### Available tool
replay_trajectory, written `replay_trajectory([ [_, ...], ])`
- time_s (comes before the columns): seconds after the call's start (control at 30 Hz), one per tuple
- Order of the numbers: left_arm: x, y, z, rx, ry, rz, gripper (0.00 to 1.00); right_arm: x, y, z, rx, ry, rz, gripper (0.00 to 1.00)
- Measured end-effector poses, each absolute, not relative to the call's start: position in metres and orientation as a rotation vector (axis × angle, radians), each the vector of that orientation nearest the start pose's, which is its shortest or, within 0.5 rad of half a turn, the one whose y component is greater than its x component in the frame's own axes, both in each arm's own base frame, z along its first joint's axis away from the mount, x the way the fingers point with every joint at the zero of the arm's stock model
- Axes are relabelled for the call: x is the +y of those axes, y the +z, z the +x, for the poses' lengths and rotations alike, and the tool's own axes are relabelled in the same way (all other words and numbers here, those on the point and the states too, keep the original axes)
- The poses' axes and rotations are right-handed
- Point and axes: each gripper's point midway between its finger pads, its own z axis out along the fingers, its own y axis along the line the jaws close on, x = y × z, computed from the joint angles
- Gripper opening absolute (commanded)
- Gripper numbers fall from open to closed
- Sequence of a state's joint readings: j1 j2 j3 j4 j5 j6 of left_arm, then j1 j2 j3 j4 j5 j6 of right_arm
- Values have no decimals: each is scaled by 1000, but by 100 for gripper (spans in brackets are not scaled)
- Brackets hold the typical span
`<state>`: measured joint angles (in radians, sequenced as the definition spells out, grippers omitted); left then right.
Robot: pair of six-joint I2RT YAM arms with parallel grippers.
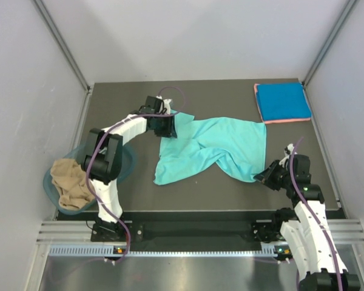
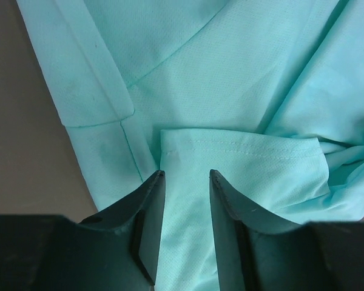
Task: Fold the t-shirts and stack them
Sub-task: Flatten the tshirt out
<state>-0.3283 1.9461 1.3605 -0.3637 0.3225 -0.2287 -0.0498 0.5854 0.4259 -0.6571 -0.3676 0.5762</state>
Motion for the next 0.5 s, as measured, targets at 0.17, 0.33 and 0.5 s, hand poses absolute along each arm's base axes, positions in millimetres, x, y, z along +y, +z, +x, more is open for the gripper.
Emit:
replay_trajectory([
  [0.17, -213, 59, 426, 2528, -618, 288, 36, 75, 89, 188, 2354, 685, 573, 0],
  [0.33, -216, 49, 438, 2529, -604, 312, 35, 75, 87, 188, 2365, 681, 569, 0],
  [0.5, -213, 33, 437, 2564, -582, 319, 36, 75, 87, 188, 2366, 680, 568, 0],
])
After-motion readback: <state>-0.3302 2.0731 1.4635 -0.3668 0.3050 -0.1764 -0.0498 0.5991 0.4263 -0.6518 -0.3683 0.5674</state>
